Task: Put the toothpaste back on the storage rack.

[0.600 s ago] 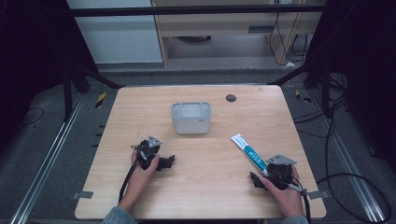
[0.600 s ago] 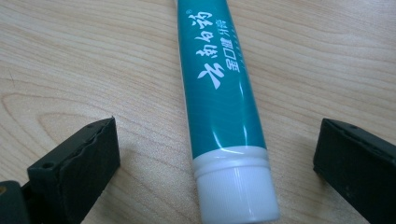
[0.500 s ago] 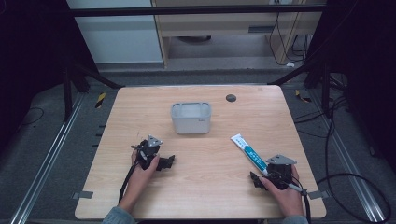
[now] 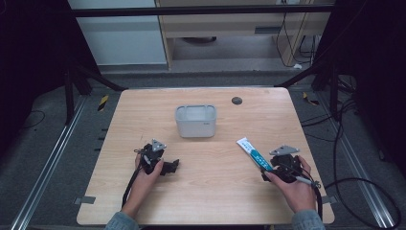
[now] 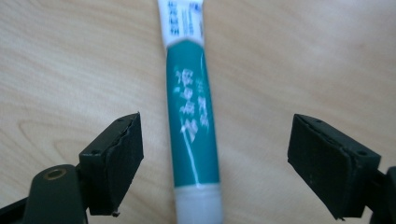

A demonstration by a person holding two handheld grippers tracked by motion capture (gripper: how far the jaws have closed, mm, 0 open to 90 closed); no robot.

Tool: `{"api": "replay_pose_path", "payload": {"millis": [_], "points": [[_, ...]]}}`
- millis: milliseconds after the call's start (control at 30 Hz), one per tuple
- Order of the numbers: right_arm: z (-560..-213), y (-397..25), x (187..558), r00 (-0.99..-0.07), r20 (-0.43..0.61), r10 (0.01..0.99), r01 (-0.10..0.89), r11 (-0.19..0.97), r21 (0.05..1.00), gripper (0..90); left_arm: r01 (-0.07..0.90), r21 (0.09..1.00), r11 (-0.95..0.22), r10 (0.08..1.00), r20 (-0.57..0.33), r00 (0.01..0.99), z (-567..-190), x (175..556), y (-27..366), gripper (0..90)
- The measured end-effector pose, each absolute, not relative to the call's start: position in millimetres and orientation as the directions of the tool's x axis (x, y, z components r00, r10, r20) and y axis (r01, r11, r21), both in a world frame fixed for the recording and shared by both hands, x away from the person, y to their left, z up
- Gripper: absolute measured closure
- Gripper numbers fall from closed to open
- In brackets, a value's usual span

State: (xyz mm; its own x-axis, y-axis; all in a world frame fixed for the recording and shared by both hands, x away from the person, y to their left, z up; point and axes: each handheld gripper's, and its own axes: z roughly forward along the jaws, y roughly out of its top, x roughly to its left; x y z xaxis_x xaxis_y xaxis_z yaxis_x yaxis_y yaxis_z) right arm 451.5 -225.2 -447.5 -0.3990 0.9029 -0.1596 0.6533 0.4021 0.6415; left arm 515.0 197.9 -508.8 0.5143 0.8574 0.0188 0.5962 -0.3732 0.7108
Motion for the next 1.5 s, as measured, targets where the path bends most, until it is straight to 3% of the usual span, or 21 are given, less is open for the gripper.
{"api": "replay_pose_path", "payload": {"millis": [300,433,1033,1500], "points": [[-421,-209,481,-0.466,-0.181,0.866,0.655,0.475,0.588,22.4,0.596,0.712,-0.371,0.858,0.017,0.513,-509,515,198,0.0],[-417,-201,502,-0.51,-0.15,0.847,0.685,0.506,0.524,29.3,0.597,0.712,-0.371,0.859,0.018,0.512,-509,515,198,0.0],[-416,-193,548,-0.519,-0.075,0.852,0.767,0.502,0.4,39.9,0.599,0.711,-0.368,0.861,0.018,0.508,-509,515,198,0.0],[-432,-170,560,-0.567,-0.065,0.821,0.753,0.548,0.363,46.7,0.597,0.713,-0.369,0.86,0.018,0.51,-509,516,198,0.0]]}}
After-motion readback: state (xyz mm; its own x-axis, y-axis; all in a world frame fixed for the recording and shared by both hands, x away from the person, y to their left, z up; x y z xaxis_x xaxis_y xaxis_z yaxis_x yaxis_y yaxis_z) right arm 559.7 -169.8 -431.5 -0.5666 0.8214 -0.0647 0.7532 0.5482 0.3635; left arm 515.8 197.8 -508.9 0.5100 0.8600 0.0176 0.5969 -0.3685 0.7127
